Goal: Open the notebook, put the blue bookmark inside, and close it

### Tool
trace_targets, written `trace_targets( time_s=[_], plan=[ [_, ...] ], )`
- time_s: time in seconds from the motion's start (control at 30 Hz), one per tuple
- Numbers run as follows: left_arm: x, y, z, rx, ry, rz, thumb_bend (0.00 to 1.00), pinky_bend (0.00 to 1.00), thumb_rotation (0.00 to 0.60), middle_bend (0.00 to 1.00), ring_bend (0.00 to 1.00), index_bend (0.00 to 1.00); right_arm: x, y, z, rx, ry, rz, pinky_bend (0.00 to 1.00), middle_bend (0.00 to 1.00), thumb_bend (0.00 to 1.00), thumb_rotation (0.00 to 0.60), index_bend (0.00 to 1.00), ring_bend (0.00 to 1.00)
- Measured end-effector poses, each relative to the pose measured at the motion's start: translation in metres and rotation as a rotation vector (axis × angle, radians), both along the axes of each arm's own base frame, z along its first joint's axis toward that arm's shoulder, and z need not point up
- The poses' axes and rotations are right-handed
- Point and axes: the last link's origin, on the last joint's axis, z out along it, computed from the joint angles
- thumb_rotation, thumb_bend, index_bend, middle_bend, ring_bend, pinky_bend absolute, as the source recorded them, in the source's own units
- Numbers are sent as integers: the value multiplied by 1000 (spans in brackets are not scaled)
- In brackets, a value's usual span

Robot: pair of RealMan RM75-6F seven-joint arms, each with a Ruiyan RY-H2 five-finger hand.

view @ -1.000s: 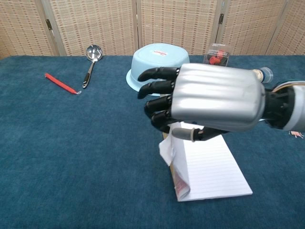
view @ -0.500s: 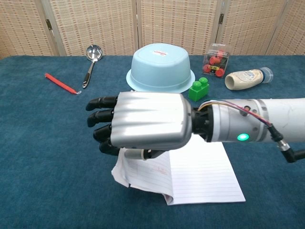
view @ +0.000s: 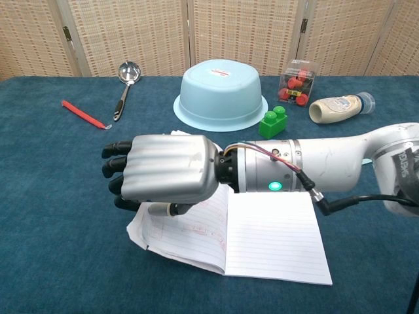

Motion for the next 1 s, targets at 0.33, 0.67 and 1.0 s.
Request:
trace_targets(
  time_s=[0.33, 0.67, 1.0],
  plan=[
    [-5, -3, 1, -1, 0, 24, 159, 179, 600, 86, 132, 124, 6, -16, -12, -45, 27, -24, 144, 404, 408, 600, 769, 211],
    [-6, -4, 1, -3, -2, 26, 159, 179, 600, 86, 132, 124, 10, -26, -23, -101, 23, -78, 53, 177, 173, 600, 279, 115],
    [-7, -4, 2, -1, -3, 30, 159, 179, 600, 86, 132, 124, 23, -30, -24, -153, -21, -147, 0, 21, 12, 600, 0, 0]
  ],
)
